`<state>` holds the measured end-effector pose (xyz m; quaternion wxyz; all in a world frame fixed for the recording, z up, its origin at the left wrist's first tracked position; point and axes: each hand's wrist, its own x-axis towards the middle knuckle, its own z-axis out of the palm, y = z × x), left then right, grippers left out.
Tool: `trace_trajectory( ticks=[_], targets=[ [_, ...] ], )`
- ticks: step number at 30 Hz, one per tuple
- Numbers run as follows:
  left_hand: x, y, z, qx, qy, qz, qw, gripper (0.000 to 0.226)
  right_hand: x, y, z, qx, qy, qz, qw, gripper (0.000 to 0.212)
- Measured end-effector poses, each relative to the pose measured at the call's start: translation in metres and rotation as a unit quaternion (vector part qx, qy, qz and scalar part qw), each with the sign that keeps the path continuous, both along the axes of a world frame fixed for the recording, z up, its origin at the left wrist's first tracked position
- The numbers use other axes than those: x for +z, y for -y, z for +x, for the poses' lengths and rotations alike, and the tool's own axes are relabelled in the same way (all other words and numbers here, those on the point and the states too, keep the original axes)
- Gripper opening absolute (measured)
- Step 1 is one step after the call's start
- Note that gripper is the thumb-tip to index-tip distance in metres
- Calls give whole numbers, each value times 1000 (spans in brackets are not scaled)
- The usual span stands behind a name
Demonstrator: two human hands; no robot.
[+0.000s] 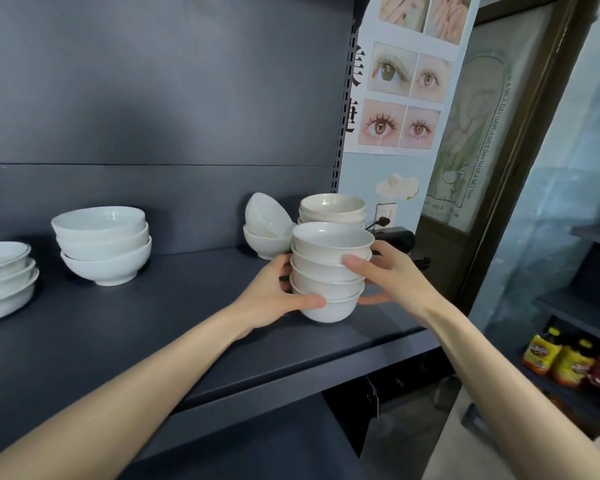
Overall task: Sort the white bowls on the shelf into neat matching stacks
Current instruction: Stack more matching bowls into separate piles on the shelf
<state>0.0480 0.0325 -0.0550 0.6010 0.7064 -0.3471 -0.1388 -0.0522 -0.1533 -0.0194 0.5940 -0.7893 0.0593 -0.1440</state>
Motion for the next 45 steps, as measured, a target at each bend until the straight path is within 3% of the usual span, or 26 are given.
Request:
trace_trajectory(
  ticks=[11, 19, 25, 36, 40, 45],
  targets=[
    [-1, -77, 30, 118, 14, 12, 993, 59, -12, -61, 68, 89, 16, -12, 996, 44],
    [-16, -115, 63, 271, 8, 8, 962, 50, -18, -103, 128, 101, 22, 29, 994, 57],
    [-21, -112, 83, 354, 25, 10, 935, 41, -22, -111, 164, 115, 30, 59, 991, 55],
    [-31, -103, 106, 427, 3, -3, 904, 24, -22, -124, 205, 105, 31, 64, 992, 53],
    [-34, -103, 108, 435, -5, 13, 900, 35, -21, -126, 205, 105, 28, 57, 992, 53],
    [-34, -104, 104, 430, 8, 48, 901, 33, -20, -116, 190, 94, 5, 39, 995, 68]
  ],
)
